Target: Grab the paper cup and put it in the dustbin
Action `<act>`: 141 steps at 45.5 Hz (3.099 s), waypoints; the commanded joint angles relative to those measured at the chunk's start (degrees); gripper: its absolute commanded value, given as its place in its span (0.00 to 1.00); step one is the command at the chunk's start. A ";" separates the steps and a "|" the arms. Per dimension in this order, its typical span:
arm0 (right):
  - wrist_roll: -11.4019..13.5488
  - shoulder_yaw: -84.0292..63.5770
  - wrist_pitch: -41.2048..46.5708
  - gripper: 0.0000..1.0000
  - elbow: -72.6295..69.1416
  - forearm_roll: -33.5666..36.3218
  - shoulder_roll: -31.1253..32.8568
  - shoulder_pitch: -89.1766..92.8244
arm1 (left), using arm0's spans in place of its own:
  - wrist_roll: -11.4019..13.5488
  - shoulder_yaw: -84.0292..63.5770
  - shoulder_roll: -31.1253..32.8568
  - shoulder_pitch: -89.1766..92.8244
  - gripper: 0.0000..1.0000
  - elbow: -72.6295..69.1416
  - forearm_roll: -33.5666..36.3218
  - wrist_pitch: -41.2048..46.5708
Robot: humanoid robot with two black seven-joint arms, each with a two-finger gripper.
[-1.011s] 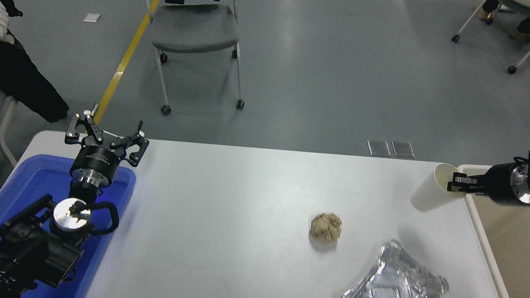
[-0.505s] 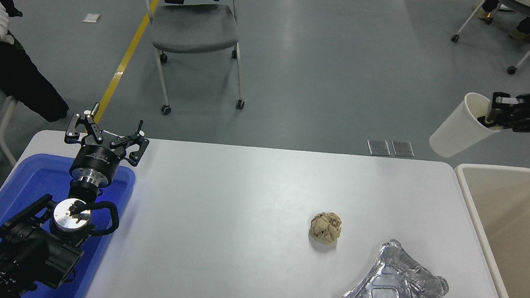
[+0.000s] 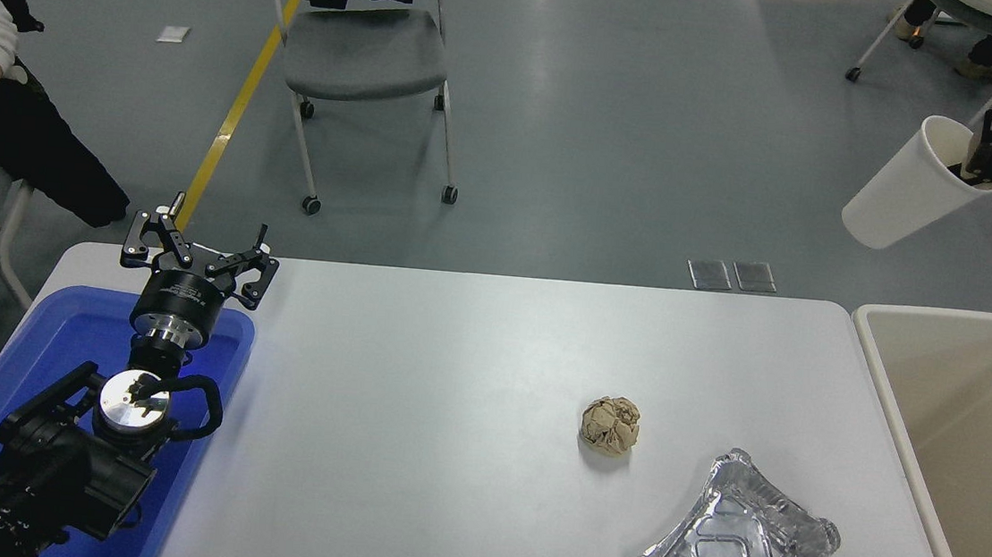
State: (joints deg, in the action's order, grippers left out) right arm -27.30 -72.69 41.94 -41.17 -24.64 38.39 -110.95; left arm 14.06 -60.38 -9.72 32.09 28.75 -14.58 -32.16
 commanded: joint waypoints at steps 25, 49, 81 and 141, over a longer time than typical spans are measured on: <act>25.28 31.89 -16.43 0.00 34.84 0.47 3.45 50.11 | 0.00 0.00 -0.04 0.07 0.99 -0.01 -0.01 -0.01; 25.90 59.24 -33.67 0.00 34.84 0.56 -6.75 74.30 | 0.00 0.00 0.05 -0.01 0.99 -0.01 -0.01 -0.01; 25.81 60.38 -37.36 0.96 33.96 2.76 -7.63 75.45 | 0.00 0.00 -0.04 0.07 0.99 -0.01 -0.01 -0.01; 25.89 12.66 -24.55 1.00 -3.47 3.11 -13.08 11.12 | 0.00 0.00 0.05 0.07 0.99 -0.01 -0.01 -0.01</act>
State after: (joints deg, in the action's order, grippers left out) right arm -1.45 -54.11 9.07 -37.61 -21.64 32.61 -89.96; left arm 14.05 -60.38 -9.71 32.17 28.74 -14.59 -32.16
